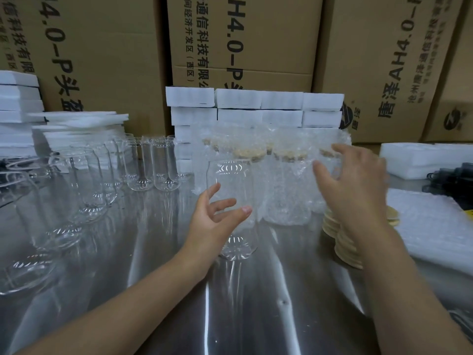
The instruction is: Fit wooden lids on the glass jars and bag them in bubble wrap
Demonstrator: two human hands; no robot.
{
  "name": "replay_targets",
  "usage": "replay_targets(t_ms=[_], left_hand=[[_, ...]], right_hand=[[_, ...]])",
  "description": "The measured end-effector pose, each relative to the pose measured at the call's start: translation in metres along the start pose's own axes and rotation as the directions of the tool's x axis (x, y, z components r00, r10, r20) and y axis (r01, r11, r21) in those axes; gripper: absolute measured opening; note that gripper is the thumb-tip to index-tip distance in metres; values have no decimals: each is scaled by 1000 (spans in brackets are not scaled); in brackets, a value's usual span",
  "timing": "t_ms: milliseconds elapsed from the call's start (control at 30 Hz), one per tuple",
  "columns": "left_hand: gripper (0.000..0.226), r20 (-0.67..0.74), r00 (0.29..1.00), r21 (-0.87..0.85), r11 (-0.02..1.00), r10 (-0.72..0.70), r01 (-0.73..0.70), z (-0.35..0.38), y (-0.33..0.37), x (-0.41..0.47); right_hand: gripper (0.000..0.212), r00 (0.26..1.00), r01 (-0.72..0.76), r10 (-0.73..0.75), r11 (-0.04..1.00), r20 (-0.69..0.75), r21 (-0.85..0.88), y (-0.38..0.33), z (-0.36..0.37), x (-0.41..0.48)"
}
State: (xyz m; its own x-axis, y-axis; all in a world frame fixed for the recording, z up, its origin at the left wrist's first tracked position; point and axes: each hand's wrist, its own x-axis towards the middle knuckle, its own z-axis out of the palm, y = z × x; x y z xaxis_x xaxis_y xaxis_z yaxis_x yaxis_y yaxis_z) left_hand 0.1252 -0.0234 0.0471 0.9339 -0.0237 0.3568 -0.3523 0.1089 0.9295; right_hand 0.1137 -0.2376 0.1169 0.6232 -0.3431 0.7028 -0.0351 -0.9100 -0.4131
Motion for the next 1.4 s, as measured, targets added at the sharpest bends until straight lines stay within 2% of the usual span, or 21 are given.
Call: replay_targets(t_ms=[67,167,233,433,500,567,600,667,733,800,900,1033,1100,1167,1267,1400], left_hand=[[80,-24,1000,3,1000,3,-3,-2,0,1],[72,-46,999,3,1000,16,-16,-4,-2,3],[69,-56,998,15,1000,22,-21,-6,-5,5],[69,-87,996,40,999,23,-20,-10,-8,9],[70,-92,995,39,999,27,-23,-11,-9,10],[73,-79,996,34,999,28,-25,-11,-9,9],[77,-67,997,35,999,27,-25,-11,-9,9],[86,-42,999,44,999,30,-29,-11,-8,7],[88,-14,999,57,998,35,-34,-10,-8,5],[89,20,999,78,996,41,-43,-8,-8,3],[84,73,995,133,989,60,-69,-4,-8,1],[82,125,987,198,972,102,-126,0,-7,-5],[86,142,982,237,959,124,-155,0,-7,-6],[90,173,974,280,941,144,-189,-1,-8,-7],[92,207,964,323,918,168,-229,0,-7,-8],[93,236,953,352,898,189,-265,3,-6,-10]], right_hand=[[62,977,-182,196,972,82,-148,14,-6,6],[73,844,-320,429,884,321,-342,34,-12,7],[81,800,-309,457,869,388,-388,42,-12,6],[84,806,-320,431,894,405,-314,39,-14,6],[80,829,-338,419,903,372,-264,38,-14,6],[69,884,-341,381,922,272,-183,36,-15,6],[62,921,-327,341,939,189,-102,35,-15,7],[48,970,-234,242,952,-14,196,28,-15,6],[36,974,-92,189,836,-126,540,11,-12,0],[33,984,-18,138,707,-113,707,-9,-5,-12],[33,996,50,31,615,-87,787,-28,6,-28],[41,982,152,-7,619,-189,770,-29,12,-34],[43,977,181,-7,551,-212,815,-29,12,-36],[45,976,203,-24,441,-215,874,-32,12,-38],[53,983,185,-43,292,-180,938,-34,12,-41],[61,997,79,-45,252,-70,965,-39,12,-43]])
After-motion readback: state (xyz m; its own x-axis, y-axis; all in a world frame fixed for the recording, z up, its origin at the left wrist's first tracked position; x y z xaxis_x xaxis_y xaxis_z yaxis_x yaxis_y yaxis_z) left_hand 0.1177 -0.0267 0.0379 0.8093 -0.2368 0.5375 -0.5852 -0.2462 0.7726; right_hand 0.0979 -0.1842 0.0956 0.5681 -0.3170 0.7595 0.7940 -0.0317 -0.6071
